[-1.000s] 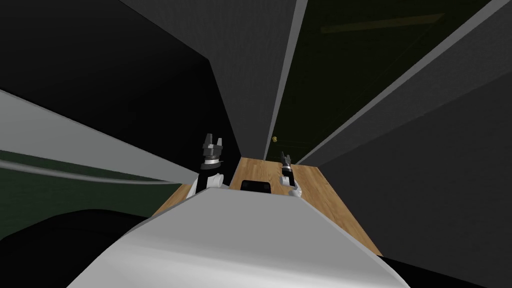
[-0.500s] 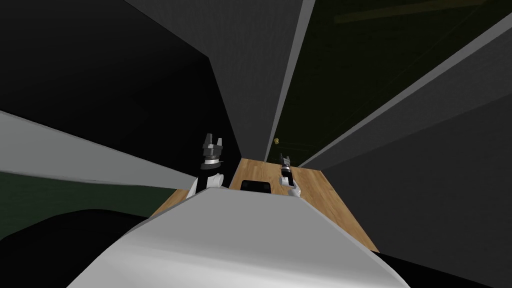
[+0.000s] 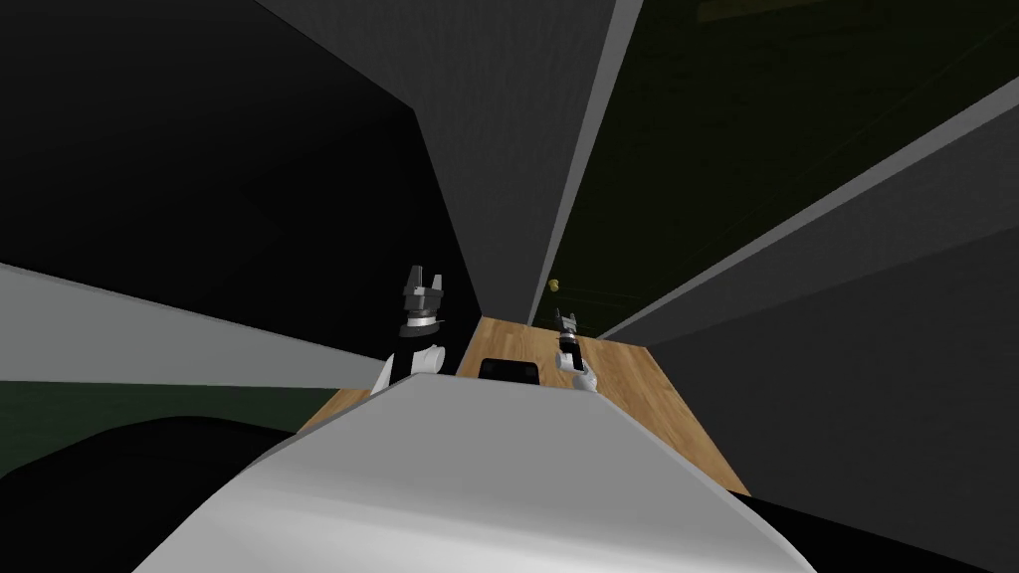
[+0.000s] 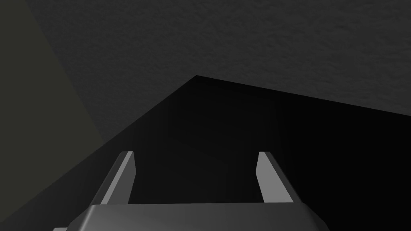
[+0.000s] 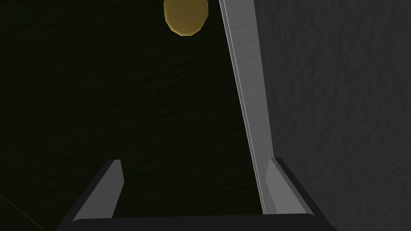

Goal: Pull the door open

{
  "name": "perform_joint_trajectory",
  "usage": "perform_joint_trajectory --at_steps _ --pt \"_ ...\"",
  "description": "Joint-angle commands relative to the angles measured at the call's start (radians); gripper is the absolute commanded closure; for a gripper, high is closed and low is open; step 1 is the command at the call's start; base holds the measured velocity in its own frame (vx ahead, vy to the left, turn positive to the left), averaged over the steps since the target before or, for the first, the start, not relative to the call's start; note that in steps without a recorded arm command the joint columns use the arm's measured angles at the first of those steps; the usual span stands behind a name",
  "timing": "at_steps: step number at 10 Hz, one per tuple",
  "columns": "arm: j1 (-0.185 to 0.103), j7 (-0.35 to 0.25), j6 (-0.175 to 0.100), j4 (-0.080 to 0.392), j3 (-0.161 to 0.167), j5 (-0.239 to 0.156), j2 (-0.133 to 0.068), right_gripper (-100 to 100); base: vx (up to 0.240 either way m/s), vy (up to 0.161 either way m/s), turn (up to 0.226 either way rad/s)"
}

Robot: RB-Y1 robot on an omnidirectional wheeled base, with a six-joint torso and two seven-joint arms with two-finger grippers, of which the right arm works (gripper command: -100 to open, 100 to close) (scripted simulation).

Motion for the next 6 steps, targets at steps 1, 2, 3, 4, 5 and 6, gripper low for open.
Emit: perform_joint_trajectory --at_steps 1,2,3,4,5,6 --pt "-0.012 0.041 -0.005 0.035 0.001 -0.005 -0.003 -100 0.096 -0.023 0.046" --pt "-0.020 0.061 -0.009 0.057 0.001 -0.008 -0.004 -100 0.094 -0.019 0.041" --pt "-0.028 0.082 -0.013 0.079 0.002 -0.011 -0.006 -100 0.087 -0.016 0.046" --pt "-0.037 0.102 -0.018 0.101 0.002 -0.014 -0.007 -100 0.085 -0.012 0.051" --pt "-0.045 0.123 -0.022 0.123 0.003 -0.017 -0.008 -100 0.081 -0.017 0.041" --pt "-0.051 0.139 -0.025 0.141 0.003 -0.019 -0.010 -100 0.082 -0.018 0.032"
